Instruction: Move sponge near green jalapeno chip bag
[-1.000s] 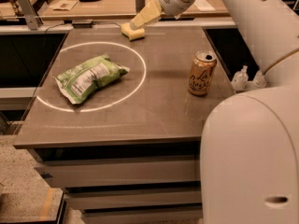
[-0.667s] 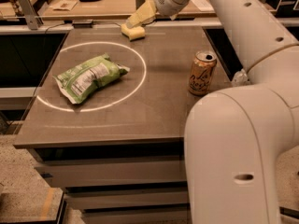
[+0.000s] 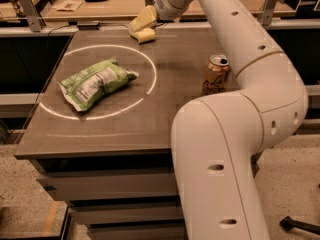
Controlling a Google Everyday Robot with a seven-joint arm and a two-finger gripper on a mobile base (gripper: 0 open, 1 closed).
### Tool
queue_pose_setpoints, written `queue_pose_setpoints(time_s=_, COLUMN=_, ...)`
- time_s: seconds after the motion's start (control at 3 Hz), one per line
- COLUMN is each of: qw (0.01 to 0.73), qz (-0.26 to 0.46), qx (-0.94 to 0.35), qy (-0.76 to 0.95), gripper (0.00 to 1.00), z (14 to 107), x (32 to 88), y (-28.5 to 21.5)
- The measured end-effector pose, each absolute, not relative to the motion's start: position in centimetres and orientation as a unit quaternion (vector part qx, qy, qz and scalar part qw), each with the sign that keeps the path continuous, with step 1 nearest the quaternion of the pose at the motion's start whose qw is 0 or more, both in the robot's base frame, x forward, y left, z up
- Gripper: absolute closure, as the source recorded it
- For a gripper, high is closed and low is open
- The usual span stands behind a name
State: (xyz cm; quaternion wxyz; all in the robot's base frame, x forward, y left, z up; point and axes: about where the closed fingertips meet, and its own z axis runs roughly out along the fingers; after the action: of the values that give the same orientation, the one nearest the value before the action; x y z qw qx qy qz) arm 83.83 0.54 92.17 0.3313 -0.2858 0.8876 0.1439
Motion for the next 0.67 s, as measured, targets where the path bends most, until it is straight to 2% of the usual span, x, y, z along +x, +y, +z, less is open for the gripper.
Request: queue_pose_setpoints(time_s=0.67, qw=0.397, qz=0.142, qx=-0.307, qy=0.853, gripper=0.0, z=92.6, x=87.3, y=2.0)
